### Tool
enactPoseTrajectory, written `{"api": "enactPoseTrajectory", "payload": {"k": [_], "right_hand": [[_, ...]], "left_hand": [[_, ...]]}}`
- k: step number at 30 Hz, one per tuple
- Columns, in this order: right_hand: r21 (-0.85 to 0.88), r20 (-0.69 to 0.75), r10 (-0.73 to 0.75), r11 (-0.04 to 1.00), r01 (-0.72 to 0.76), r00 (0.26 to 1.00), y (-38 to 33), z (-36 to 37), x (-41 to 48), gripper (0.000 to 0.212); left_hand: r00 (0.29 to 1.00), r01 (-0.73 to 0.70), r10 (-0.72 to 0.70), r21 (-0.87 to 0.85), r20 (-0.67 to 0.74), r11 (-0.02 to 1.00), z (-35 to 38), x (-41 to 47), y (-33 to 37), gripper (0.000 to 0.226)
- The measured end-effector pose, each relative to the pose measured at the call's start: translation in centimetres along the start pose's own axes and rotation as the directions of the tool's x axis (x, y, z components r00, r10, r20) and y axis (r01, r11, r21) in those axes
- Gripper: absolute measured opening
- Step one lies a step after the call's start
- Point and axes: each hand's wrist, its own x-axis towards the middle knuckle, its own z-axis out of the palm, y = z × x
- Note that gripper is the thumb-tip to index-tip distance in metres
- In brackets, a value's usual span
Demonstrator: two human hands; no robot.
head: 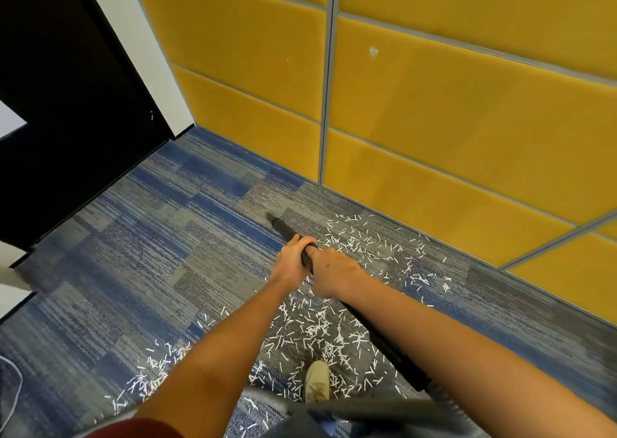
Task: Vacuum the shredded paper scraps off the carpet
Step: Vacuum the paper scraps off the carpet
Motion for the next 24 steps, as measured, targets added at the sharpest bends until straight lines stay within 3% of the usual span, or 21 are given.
{"api": "enactPoseTrajectory", "payload": {"k": [9, 24], "right_hand": [[0.008, -0.009, 0.059, 0.998, -0.059, 0.998, 3.8, -1.1, -1.0, 0.058], [0.074, -0.025, 0.22, 0.973, -0.218, 0.975, 17.0, -2.2, -6.9, 0.053]], "left_hand": [[0.998, -0.04, 0.042, -0.04, 0.038, 0.998, 2.9, 1.9, 3.3, 0.033], [0.965, -0.131, 0.149, -0.094, 0.218, 0.987, 13.3, 3.6, 15.0, 0.032]]}}
